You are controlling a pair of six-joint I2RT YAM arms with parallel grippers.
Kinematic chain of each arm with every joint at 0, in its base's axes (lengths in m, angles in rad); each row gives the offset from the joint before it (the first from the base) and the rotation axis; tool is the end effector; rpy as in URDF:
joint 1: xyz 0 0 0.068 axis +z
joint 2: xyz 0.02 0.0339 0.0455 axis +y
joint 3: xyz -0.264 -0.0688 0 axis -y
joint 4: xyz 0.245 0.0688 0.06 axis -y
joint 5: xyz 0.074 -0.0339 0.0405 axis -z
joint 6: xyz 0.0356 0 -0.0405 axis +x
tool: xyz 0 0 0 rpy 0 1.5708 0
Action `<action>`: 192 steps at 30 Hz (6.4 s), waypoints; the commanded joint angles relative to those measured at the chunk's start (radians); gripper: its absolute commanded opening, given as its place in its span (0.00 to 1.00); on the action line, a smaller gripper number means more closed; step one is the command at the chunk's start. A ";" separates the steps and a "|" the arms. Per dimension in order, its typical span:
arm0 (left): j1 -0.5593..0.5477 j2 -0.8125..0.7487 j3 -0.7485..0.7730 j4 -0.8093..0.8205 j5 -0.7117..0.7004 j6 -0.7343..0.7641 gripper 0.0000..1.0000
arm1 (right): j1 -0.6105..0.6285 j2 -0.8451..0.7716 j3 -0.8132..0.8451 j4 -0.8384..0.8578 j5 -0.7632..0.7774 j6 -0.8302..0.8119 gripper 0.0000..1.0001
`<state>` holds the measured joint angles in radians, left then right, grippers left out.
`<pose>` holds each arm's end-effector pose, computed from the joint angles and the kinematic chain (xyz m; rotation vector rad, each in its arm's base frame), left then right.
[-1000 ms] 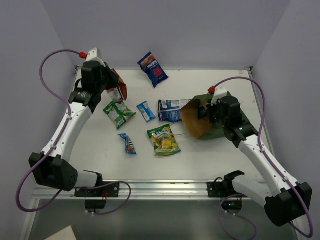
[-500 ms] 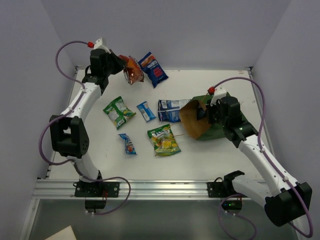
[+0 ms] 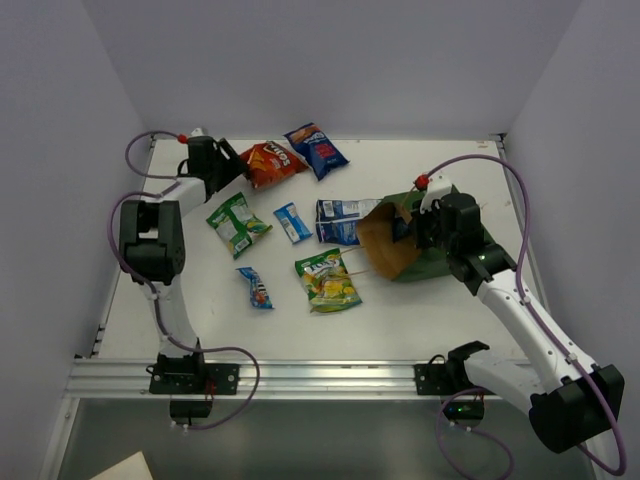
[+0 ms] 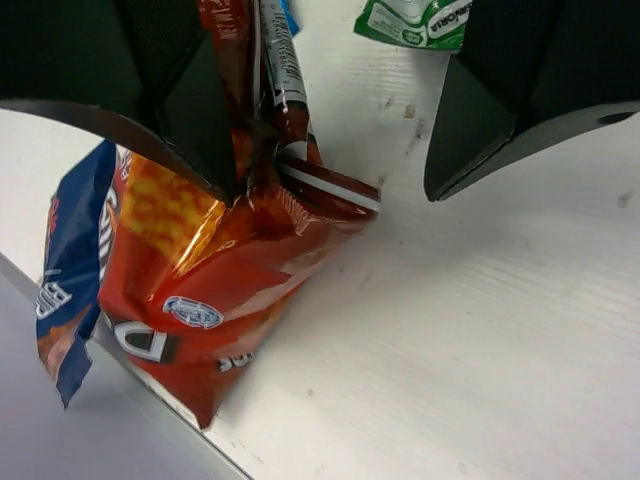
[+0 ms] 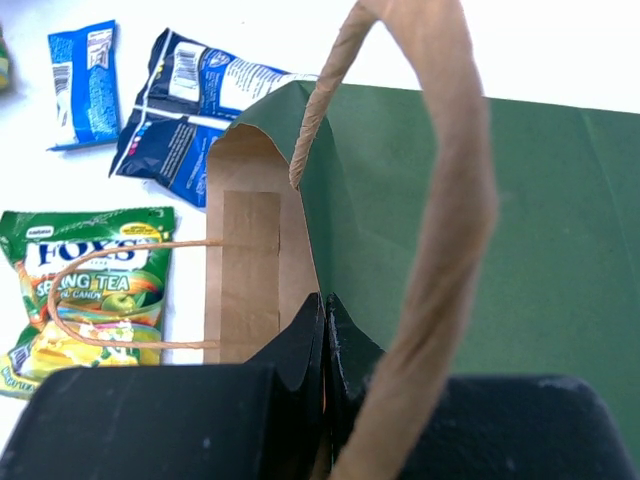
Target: Take the snacks out of the paper bag
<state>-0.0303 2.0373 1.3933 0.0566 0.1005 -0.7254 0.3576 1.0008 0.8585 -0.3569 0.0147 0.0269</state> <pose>0.4614 -0.0176 0.1895 -0.6951 2.0932 -0.5387 0.2108 0.0782 0.3079 -0.3330 2.0505 0.2207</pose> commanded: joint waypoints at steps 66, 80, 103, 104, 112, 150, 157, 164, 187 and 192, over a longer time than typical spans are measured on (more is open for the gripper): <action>-0.885 -0.041 -0.218 0.437 -0.111 0.023 0.05 | -0.002 0.032 0.128 0.041 -0.317 0.021 0.00; -0.824 -0.474 -0.387 0.310 -0.174 0.090 0.00 | -0.005 0.024 0.014 0.085 0.008 -0.009 0.00; -0.160 -0.945 -0.335 -0.350 -0.386 0.095 0.00 | -0.017 0.045 0.056 0.050 0.071 0.140 0.00; -0.136 -0.915 -0.326 -0.345 -0.387 0.095 0.00 | -0.017 0.042 0.059 0.047 0.065 0.149 0.00; 0.003 -0.936 -0.565 -0.299 -0.455 -0.023 0.00 | -0.017 0.021 0.086 0.018 0.015 0.208 0.00; 0.012 -1.137 -0.287 -0.790 -0.328 0.362 1.00 | -0.301 0.766 0.837 0.243 -0.301 0.498 0.00; 0.012 -1.151 -0.286 -0.770 -0.306 0.362 1.00 | -0.353 0.820 0.766 0.420 -0.397 0.406 0.00; 0.012 -1.135 -0.295 -0.742 -0.275 0.356 1.00 | -0.437 0.837 0.809 0.386 -0.380 0.344 0.00; 0.012 -1.099 -0.223 -0.739 -0.226 0.360 1.00 | -0.460 0.725 0.919 -0.034 -0.176 0.251 0.99; 0.012 -1.063 -0.165 -0.758 -0.211 0.366 1.00 | -0.462 0.618 0.901 -0.198 -0.121 0.310 0.99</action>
<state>-0.0219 0.9520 1.1557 -0.7177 -0.1375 -0.3962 -0.1040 1.7451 1.7390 -0.4210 -0.1673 0.3134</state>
